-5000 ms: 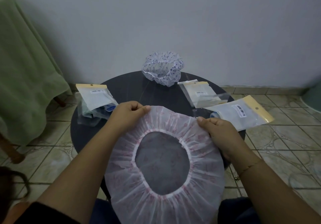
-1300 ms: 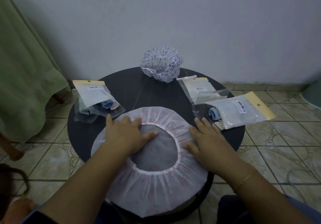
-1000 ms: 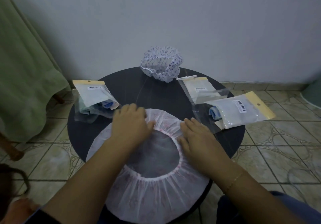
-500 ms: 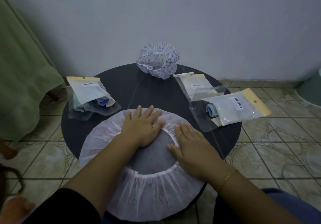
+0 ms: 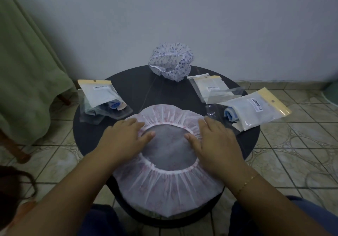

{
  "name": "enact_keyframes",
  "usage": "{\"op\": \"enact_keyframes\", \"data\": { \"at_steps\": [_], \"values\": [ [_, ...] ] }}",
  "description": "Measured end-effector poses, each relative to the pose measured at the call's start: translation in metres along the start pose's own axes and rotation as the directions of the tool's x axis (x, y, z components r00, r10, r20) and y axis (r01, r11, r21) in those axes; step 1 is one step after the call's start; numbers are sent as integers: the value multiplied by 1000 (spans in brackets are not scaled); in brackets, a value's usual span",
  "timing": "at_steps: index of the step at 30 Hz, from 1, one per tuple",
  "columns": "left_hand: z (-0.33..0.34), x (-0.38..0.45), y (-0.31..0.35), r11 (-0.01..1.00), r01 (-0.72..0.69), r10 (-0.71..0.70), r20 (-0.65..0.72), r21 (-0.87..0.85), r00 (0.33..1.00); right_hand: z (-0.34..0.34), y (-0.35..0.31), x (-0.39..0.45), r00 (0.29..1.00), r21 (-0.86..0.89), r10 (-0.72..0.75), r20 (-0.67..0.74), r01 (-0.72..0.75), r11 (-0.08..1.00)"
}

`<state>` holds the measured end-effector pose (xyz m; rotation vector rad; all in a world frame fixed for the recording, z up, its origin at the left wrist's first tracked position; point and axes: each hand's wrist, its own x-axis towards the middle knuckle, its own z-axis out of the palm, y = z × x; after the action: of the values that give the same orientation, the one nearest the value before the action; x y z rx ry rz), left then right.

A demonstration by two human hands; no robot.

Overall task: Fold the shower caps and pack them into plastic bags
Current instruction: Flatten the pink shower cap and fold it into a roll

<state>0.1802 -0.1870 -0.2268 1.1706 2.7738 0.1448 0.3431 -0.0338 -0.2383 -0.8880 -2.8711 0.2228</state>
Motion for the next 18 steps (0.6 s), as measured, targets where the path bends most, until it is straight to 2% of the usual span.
{"op": "enact_keyframes", "data": {
  "at_steps": [2,4,7,13,15,18],
  "values": [
    [5,-8,-5,1000,28,-26,185,-10,982,4,0,7,995,48,-90,41,88,995],
    [11,-13,-11,1000,2,-12,355,29,935,14,2,13,981,58,-154,119,148,987],
    [16,-13,-20,996,-60,25,446,65,895,26,2,18,968,42,-140,206,134,990],
    [10,-4,-32,990,-136,109,403,40,909,20,-4,12,980,-19,-100,173,105,994],
    [4,-4,-36,989,-121,88,328,81,941,12,-5,6,990,-107,-70,123,83,991],
    [-8,-9,-40,983,-66,42,135,173,990,-2,-6,2,996,-196,-19,81,35,980]
  ]
}}
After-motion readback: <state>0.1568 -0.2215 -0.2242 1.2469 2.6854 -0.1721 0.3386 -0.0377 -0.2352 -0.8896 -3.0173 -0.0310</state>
